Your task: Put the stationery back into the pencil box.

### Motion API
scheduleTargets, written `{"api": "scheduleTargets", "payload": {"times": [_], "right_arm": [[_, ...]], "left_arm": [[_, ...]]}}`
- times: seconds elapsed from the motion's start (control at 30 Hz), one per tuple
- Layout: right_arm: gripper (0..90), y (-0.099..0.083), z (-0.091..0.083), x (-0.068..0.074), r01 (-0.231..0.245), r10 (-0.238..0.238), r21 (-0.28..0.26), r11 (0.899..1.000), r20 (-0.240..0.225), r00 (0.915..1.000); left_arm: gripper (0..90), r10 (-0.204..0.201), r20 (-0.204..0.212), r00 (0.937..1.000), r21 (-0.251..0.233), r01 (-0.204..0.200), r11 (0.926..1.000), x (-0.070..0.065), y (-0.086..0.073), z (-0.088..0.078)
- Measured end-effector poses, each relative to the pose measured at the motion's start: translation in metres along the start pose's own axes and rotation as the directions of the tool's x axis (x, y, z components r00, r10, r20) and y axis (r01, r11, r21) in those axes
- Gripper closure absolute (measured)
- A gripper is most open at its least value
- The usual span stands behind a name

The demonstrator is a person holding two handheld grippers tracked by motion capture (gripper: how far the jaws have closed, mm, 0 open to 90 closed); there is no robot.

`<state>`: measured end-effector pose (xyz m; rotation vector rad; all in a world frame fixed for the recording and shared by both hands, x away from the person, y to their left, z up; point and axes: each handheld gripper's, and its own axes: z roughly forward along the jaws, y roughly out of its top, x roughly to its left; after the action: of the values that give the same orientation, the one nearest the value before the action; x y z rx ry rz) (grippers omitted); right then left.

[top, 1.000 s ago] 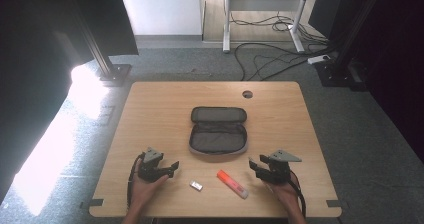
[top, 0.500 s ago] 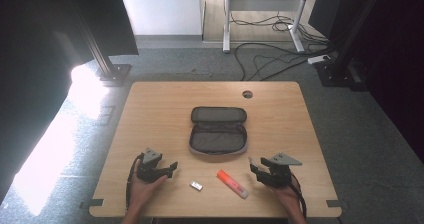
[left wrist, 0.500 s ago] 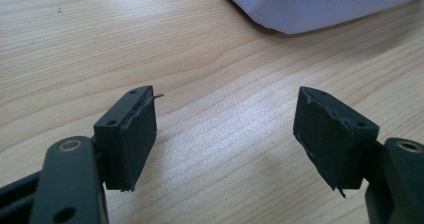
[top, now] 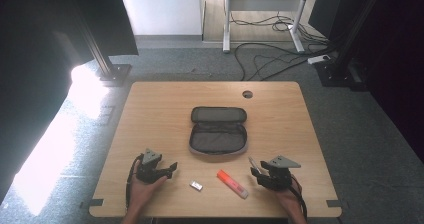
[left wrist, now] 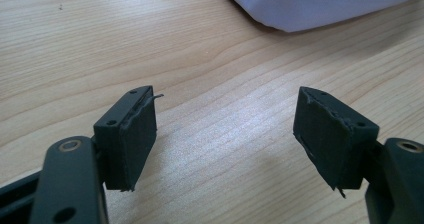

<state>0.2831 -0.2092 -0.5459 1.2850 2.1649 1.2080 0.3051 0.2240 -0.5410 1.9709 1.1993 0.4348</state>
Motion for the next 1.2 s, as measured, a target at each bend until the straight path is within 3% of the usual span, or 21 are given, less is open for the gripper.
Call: {"api": "scheduleTargets", "payload": {"times": [0.4,0.6,1.0,1.2], "right_arm": [[57.9,-0.0035,0.0046,-0.0004,0.01,-0.012,0.054,0.999,0.026,0.9996],[61.9,-0.0035,0.0041,-0.001,0.009,-0.011,0.067,0.998,0.041,0.9991],[70.4,-0.0031,0.0039,0.0012,0.045,-0.053,0.09,0.995,0.081,0.9953],[77.3,-0.0029,0.0031,-0.0008,0.034,-0.041,0.093,0.995,0.084,0.9956]], "left_arm": [[26.0,-0.001,-0.01,1.0,0.008,0.001,1.0,0.0014,-0.0009,0.0003],[26.0,-0.024,0.006,0.9997,0.0,0.024,0.9997,0.003,0.0,-0.0021],[26.0,-0.024,0.018,0.9995,0.014,0.024,0.9996,0.0019,-0.0004,-0.0007],[26.1,-0.026,0.017,0.9995,0.019,0.026,0.9995,0.0024,-0.001,0.0]]}}
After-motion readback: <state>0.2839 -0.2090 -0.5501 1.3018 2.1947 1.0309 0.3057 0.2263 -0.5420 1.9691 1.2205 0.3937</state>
